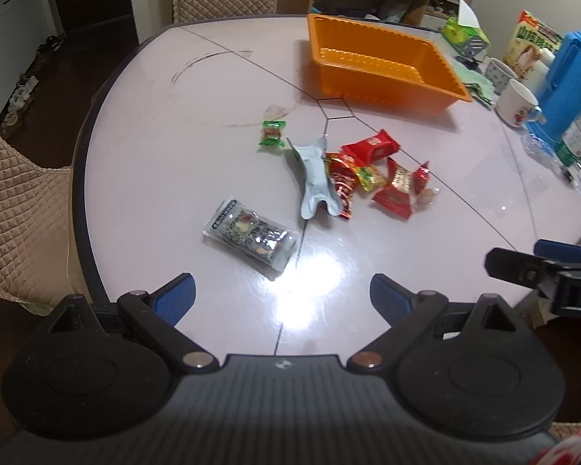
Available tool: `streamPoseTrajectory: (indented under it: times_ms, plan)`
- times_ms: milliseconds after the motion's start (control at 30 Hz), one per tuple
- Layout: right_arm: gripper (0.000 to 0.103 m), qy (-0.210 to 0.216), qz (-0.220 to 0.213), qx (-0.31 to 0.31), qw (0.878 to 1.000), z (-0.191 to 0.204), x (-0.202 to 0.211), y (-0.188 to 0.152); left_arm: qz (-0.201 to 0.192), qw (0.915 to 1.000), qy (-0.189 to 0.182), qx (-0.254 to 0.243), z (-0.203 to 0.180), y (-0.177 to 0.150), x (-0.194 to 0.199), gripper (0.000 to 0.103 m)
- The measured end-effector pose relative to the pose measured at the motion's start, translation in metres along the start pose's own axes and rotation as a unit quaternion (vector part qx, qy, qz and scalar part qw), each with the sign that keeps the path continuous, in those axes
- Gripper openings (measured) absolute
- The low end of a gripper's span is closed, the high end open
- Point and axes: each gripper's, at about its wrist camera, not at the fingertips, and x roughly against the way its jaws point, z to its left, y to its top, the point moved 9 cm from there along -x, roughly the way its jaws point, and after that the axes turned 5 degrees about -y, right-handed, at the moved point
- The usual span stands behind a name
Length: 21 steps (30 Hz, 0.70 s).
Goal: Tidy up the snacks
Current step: 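Move the left tool to the clear nut packet and close on it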
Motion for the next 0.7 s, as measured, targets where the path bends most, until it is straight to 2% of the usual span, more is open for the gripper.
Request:
streamPoseTrajectory:
  times_ms: [400,700]
  plan:
    - [0.103,0.022,-0.019,-0.003,1.000,-0.022,-0.030,0.013,0.005,0.9992,0.028,0.027,0.014,0.008,-0.044,0.096]
    - [0.103,0.014,-0.005,-0.012,1.000,-0.039,-0.058,0.017,0.000,0.9974,0.049,0.052,0.022,0.014,-0.083,0.096]
